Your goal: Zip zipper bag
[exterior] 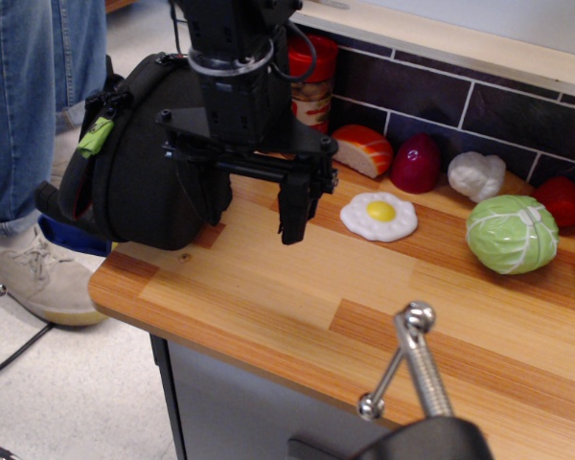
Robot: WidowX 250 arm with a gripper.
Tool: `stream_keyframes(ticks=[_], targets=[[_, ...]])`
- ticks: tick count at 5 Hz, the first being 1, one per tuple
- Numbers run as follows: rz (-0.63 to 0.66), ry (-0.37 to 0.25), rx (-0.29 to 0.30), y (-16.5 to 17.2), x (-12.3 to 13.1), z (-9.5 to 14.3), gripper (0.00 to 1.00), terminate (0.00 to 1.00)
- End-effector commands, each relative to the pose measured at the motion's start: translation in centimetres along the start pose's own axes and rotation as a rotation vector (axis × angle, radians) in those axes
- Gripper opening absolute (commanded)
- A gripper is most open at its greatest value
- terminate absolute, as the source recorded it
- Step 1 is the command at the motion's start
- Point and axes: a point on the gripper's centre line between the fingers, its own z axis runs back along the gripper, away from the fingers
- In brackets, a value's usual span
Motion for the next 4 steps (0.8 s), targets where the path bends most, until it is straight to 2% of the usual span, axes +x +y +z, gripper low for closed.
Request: stream_keyframes(ticks=[1,2,4], targets=[[0.0,0.0,0.0,0.0,0.0,0.0,1.0,0.0],[-0.026,-0.035,0.012,2.1,-0.6,2.5,1.0,0.0],[-0.092,0.007,0.118,7.0,-1.1,6.3,1.0,0.0]])
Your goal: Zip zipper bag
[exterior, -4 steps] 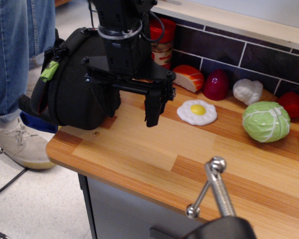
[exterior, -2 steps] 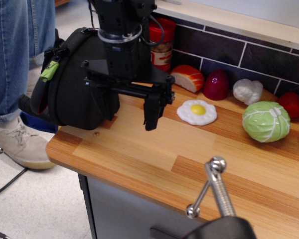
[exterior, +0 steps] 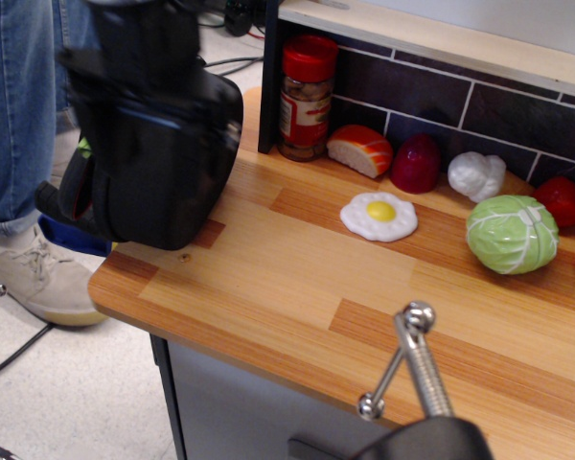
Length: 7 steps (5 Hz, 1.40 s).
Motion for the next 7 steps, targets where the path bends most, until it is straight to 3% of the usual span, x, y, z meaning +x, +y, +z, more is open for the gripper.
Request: stream_keyframes(ticks=[1,2,3,4,7], targets=[[0.003,0.028,0.029,4.3,0.6,2.4,1.0,0.0],[-0.036,0.065,-0.02,6.2,0.1,1.3,1.0,0.0],[-0.022,0.072,-0.005,6.7,0.5,0.0,1.0,0.0],[-0.044,0.064,-0.048,6.0,1.2,-0.4,1.0,0.0],[-0.009,0.028,0.003,5.6,3.2,-0.7,1.0,0.0]])
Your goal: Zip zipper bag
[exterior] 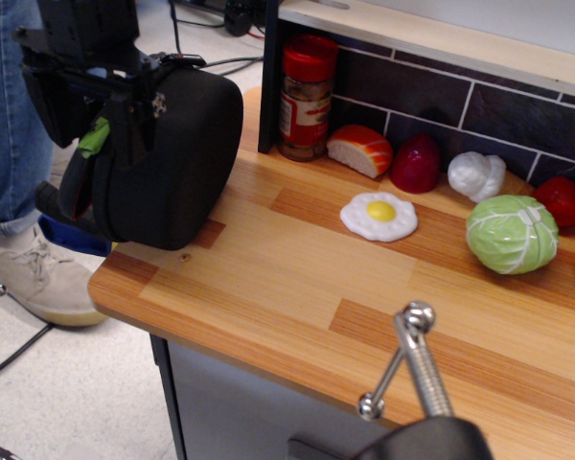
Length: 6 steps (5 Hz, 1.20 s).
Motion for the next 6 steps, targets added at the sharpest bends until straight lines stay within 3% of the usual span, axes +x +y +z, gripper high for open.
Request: stream_keyframes(ticks=[1,3,4,5,6], targets=[[0.047,-0.061,0.067,0.4,1.0,0.6,0.0,0.0],[0.055,-0.111,0.109,0.5,0.9,0.0,0.0,0.0],[0.048,-0.104,0.111,0.8,-0.1,-0.4,0.0,0.0],[0.034,-0.052,0.087,1.1,-2.5,-1.2,0.0,0.0],[0.03,-0.011,0.1,1.8,-4.6,-2.9,0.0,0.0]])
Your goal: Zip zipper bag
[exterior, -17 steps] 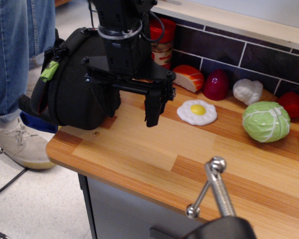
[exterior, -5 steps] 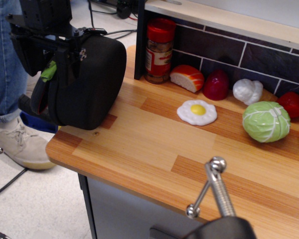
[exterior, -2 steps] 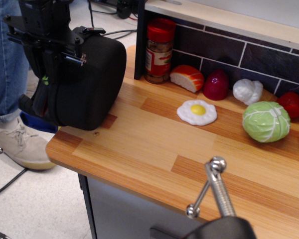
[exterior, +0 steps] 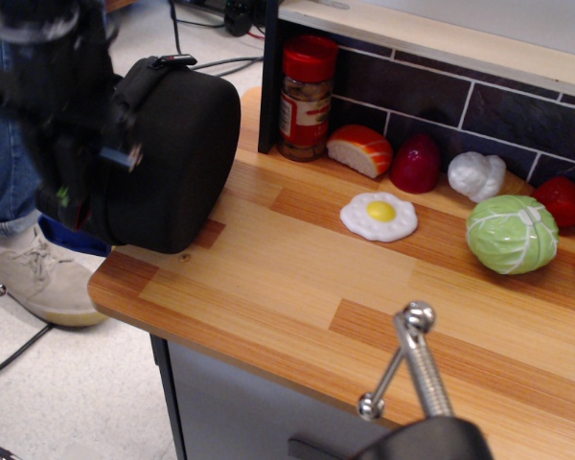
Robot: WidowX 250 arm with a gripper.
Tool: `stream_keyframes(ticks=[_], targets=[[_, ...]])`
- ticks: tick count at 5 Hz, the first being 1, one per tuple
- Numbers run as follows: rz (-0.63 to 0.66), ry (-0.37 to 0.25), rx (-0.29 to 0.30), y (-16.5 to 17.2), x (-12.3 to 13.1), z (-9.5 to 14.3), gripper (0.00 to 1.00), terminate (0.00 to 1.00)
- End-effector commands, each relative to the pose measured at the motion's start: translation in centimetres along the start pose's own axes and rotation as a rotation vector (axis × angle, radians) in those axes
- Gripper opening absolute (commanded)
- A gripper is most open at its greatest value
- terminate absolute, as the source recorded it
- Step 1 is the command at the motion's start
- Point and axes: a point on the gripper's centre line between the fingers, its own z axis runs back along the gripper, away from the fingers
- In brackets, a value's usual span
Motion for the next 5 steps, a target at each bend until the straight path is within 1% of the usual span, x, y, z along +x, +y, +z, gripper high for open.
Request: stream_keyframes(ticks=[1,2,3,4,5], targets=[[-0.015,0.071,0.013,1.2,-3.5,-2.6,0.0,0.0],[-0.033,-0.066,0.012,1.7,-2.9,-5.9,0.0,0.0],[-0.053,-0.24,-0.017,1.9,-1.5,-7.7,0.0,0.0],[-0.055,-0.246,-0.048,1.8,-0.6,-8.4,0.0,0.0],[-0.029,-0.161,-0.078,1.6,-0.4,-7.5,0.0,1.0]])
